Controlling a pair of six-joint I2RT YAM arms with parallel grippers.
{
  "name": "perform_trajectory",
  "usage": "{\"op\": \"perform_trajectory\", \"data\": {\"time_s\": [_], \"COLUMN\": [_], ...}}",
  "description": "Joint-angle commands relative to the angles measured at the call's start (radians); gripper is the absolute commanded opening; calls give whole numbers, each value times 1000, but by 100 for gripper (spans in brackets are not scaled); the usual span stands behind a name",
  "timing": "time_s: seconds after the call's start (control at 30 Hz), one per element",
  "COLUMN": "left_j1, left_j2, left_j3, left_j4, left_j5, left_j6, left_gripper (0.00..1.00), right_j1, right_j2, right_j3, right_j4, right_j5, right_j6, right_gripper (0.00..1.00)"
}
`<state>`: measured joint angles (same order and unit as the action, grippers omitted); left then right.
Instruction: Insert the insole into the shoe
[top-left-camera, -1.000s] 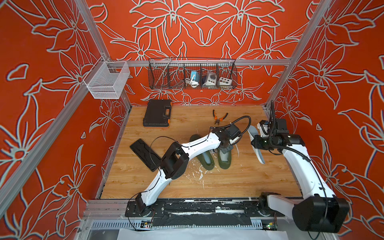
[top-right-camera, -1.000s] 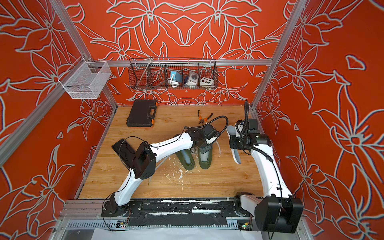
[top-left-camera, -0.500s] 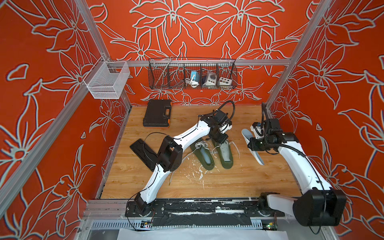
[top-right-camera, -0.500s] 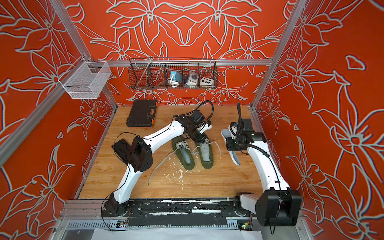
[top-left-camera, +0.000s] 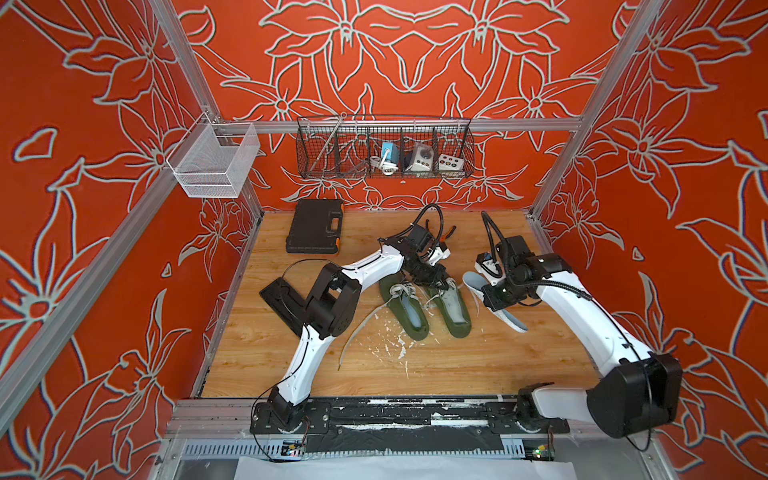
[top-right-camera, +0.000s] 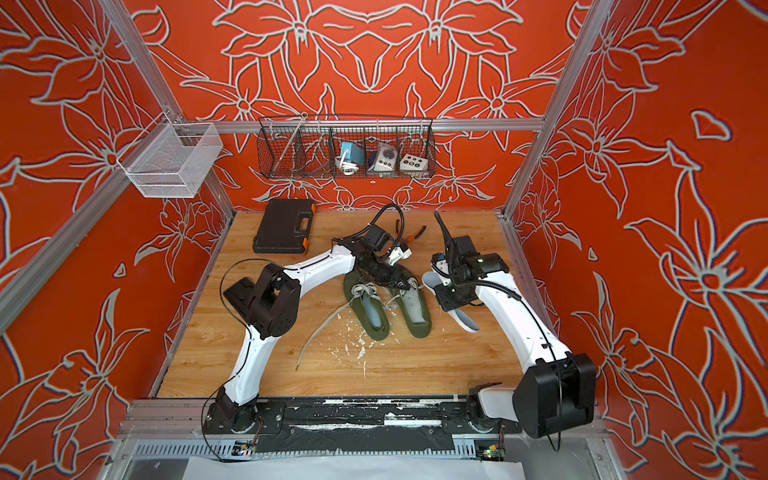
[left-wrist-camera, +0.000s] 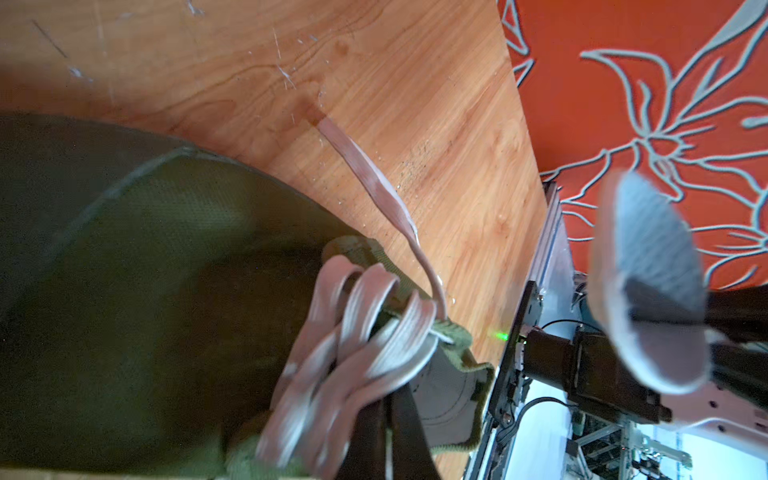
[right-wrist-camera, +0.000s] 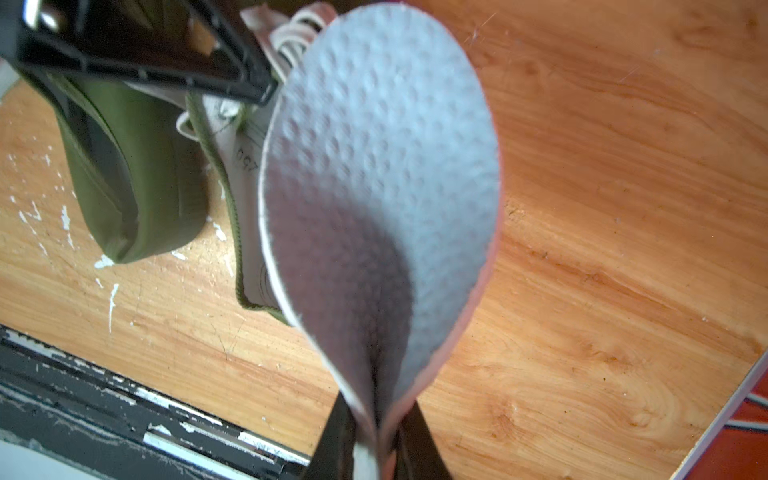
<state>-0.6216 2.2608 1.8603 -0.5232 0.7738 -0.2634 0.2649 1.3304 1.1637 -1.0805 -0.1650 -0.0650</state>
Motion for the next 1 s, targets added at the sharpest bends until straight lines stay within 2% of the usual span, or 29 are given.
{"op": "perform_trajectory", "data": {"time_s": [0.0, 0.27, 0.6, 0.97], "left_j1": [18, 37, 42, 43], "left_j2": [-72, -93, -108, -115], "left_j3": [-24, -97, -148, -179], "left_j4": [97, 193, 290, 325], "left_j5": [95, 137, 181, 202], "left_j6": [-66, -154, -228, -240], "left_gripper": [0, 0, 0, 0], "right_j1": [29, 93, 152, 158], "right_j2": [26, 102, 144, 235], "right_j3": [41, 89, 108, 123], "right_j4": [-88, -173, -191, -185], "right_j5": [36, 61, 45, 65], "right_j6": [-42, -14, 23, 27], "right_gripper": [13, 11, 10, 10]}}
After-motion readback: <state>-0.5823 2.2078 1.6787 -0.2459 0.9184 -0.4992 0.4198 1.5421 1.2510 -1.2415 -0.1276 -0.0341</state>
